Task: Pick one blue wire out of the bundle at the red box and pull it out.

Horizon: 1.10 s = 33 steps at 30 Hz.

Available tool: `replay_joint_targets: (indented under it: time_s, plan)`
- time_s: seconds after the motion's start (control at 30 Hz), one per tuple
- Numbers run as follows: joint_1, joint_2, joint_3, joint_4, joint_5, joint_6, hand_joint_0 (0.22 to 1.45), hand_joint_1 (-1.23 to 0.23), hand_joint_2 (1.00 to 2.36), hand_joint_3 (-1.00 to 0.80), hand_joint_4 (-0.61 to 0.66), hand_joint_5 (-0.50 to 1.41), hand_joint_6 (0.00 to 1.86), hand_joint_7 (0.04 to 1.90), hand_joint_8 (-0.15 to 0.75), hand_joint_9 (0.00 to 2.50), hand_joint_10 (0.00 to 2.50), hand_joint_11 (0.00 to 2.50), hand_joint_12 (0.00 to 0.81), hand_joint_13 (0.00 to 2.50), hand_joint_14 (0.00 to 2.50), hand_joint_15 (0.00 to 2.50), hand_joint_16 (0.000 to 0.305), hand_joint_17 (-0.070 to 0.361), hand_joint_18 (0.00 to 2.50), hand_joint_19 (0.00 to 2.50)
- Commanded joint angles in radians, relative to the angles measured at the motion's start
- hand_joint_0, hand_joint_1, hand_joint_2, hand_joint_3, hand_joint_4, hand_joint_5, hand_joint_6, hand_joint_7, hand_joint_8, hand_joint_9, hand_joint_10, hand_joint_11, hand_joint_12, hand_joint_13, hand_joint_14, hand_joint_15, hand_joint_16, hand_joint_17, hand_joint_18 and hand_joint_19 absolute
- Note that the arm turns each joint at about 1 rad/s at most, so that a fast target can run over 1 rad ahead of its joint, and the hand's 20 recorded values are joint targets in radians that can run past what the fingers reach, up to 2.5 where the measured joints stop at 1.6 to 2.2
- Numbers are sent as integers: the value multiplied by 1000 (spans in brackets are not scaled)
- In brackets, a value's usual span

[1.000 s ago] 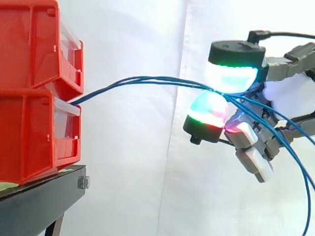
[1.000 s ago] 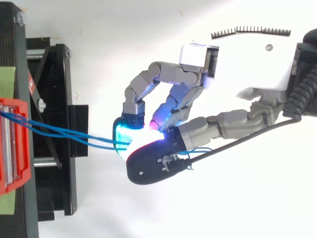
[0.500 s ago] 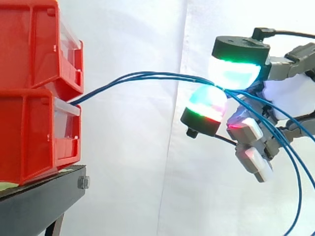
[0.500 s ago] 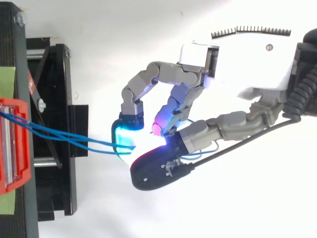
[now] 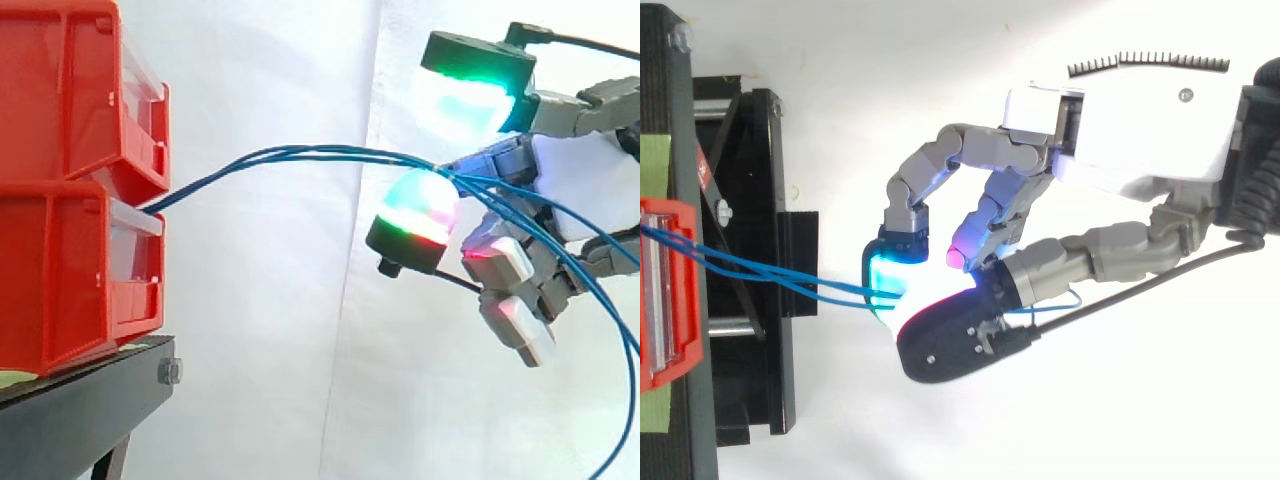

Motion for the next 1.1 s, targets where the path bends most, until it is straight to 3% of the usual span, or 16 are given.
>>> replay_joint_targets:
  time_s: [0.0,0.27,0.3,0.47,0.87,1.07]
  plan:
    - [0,0,0,0,0,0,566,-525,1000,-500,15,-197,902,879,290,1129,16,780,374,996,23,634,39,88,829,634]
    - [0,0,9,0,0,0,661,-741,1016,-281,-25,-197,931,959,309,1139,13,808,372,1018,23,637,38,86,878,611]
    - [0,0,11,0,0,0,700,-767,1014,-318,-80,-203,948,920,316,1131,15,816,369,1017,23,625,39,88,886,599]
    - [0,0,11,0,0,0,772,-768,1000,-500,-98,-214,943,800,292,1092,14,804,354,1026,23,605,42,93,985,562]
    - [0,0,12,0,-2,0,607,-791,1000,-500,-51,-195,913,817,260,1121,15,799,348,1035,23,611,41,91,990,547]
    - [0,0,11,-2,-2,0,508,-585,1000,-500,3,-197,916,806,297,1142,14,800,380,1023,22,622,42,95,920,585]
